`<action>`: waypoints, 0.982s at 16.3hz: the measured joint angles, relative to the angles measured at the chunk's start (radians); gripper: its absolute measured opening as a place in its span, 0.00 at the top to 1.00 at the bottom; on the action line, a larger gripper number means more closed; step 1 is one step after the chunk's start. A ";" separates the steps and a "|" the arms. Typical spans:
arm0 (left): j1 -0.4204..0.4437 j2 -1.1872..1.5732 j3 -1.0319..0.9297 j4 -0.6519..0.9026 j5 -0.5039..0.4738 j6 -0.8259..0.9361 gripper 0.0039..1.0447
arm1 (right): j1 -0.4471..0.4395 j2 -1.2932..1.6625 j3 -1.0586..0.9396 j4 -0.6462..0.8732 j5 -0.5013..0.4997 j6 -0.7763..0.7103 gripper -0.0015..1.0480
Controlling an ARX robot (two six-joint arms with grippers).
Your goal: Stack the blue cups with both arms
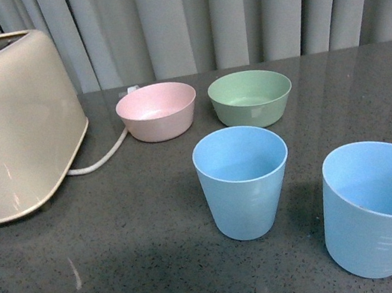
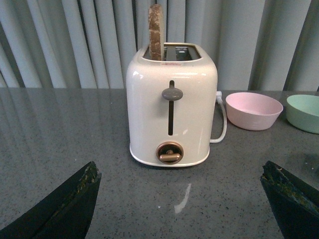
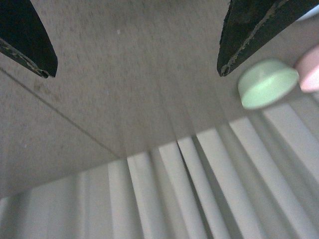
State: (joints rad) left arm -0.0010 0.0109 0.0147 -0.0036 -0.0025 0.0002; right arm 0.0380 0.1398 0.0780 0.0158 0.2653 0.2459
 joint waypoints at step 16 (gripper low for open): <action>0.000 0.000 0.000 0.000 0.002 0.000 0.06 | 0.205 1.003 0.501 -0.082 -0.314 -0.058 0.06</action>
State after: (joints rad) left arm -0.0010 0.0109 0.0147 -0.0036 -0.0002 0.0006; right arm 0.2432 1.1431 0.5793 -0.0666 -0.0490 0.1879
